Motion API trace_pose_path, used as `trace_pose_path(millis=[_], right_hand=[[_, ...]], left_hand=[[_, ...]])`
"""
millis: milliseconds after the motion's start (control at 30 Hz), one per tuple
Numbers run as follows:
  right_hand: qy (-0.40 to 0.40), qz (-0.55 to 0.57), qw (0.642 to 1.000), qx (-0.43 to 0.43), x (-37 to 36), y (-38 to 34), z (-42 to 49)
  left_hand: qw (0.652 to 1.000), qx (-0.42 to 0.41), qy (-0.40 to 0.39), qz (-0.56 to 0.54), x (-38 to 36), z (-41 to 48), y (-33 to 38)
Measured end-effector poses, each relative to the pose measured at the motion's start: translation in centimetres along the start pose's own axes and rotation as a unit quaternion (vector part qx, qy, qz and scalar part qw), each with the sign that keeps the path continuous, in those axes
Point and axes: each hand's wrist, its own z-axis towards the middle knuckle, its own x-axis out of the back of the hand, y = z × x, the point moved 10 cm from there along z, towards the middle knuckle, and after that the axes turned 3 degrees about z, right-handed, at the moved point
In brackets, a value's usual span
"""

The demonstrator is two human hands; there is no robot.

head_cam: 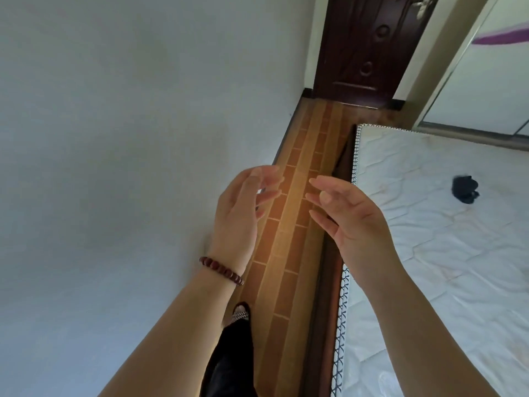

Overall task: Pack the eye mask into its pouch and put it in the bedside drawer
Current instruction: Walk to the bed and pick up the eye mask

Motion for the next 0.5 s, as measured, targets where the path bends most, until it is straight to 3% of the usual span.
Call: trace_pose_path(millis=[500], right_hand=[[0.088, -0.014, 0.994, 0.061, 7.1, -2.0, 19.5]], left_hand=[[0.993, -0.005, -0.121, 0.003, -11.9, 21.6, -0.3]])
